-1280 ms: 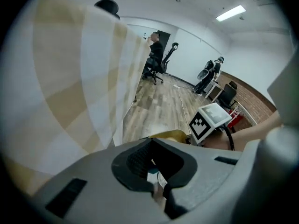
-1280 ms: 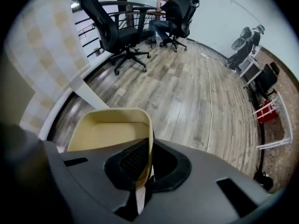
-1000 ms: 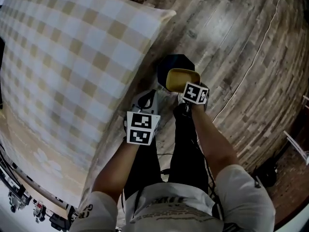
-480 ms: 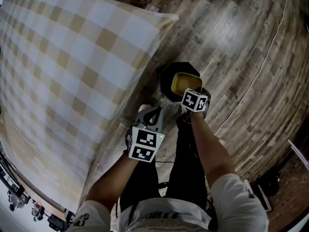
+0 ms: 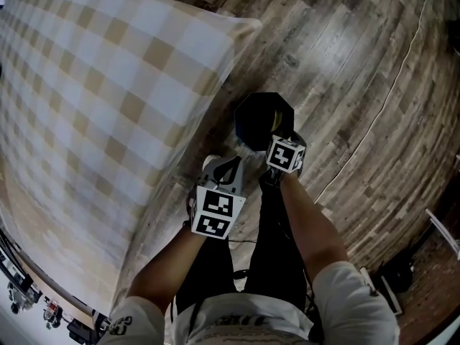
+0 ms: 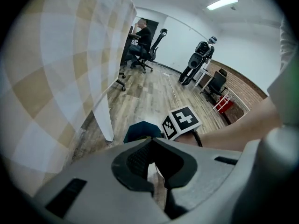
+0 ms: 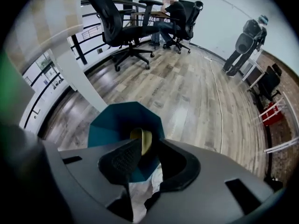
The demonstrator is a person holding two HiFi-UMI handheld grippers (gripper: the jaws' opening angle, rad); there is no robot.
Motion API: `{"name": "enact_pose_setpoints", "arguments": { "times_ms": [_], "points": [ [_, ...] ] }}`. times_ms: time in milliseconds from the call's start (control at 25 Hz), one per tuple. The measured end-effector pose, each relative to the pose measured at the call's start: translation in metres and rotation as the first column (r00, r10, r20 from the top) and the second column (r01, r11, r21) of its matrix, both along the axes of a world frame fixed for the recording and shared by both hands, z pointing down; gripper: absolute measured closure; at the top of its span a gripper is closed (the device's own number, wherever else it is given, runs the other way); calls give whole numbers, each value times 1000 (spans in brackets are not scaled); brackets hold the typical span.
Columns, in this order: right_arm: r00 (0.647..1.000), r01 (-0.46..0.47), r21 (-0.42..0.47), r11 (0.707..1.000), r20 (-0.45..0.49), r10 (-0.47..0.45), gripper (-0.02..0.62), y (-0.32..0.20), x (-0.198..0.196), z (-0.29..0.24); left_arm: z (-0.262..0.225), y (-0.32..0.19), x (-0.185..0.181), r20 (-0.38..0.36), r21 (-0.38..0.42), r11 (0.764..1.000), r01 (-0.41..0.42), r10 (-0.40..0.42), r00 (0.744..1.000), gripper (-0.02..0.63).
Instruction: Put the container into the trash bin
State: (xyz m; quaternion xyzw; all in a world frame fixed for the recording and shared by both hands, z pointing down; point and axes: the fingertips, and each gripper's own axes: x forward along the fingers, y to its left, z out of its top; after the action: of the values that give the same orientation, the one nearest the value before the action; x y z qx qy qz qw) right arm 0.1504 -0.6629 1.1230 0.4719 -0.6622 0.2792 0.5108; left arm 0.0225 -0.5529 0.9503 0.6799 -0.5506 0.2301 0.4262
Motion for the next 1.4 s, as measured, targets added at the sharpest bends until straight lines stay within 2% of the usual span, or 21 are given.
{"name": "enact_pose_setpoints", "arguments": {
  "times_ms": [40,120,160,320,440,640,760,920,1000,1120,1280,1400],
  "points": [
    [1000,4,-1,1000,10,-4,490,3,-1,-2,0,3,0,1,0,1000,1,-1,1000,600],
    [999,21,-11,1000,30,-21,581,12,-4,-7,-2,9,0,3,4,1000,9,-9,1000,601],
    [998,39,-16,999,47,-38,591,15,-7,-11,-4,11,0,2,9,1000,15,-15,1000,601],
    [988,91,2,996,128,-90,592,28,-23,-48,-22,13,-3,-4,25,999,44,-44,999,600],
    [983,100,25,995,152,-103,594,36,-33,-89,-46,10,-9,-22,47,996,76,-75,997,600],
    [967,121,107,987,211,-141,594,14,-52,-166,-92,-28,-16,-33,114,987,109,-106,994,600],
    [947,106,176,979,283,-154,594,8,-53,-219,-120,-39,-6,-17,156,981,117,-116,993,600],
    [922,116,211,971,340,-184,594,29,-39,-303,-177,-24,15,-37,148,979,142,-138,990,600],
    [905,118,247,962,372,-206,594,28,-42,-345,-208,-23,15,-31,170,974,153,-150,988,601],
    [871,123,316,941,420,-254,594,25,-53,-417,-264,-31,8,-7,241,957,163,-167,986,600],
    [818,152,462,874,437,-373,594,27,-64,-514,-347,-44,1,17,364,918,158,-176,984,600],
    [781,142,538,831,454,-428,594,35,-65,-571,-404,-44,5,28,446,882,150,-181,983,600]
  ]
}}
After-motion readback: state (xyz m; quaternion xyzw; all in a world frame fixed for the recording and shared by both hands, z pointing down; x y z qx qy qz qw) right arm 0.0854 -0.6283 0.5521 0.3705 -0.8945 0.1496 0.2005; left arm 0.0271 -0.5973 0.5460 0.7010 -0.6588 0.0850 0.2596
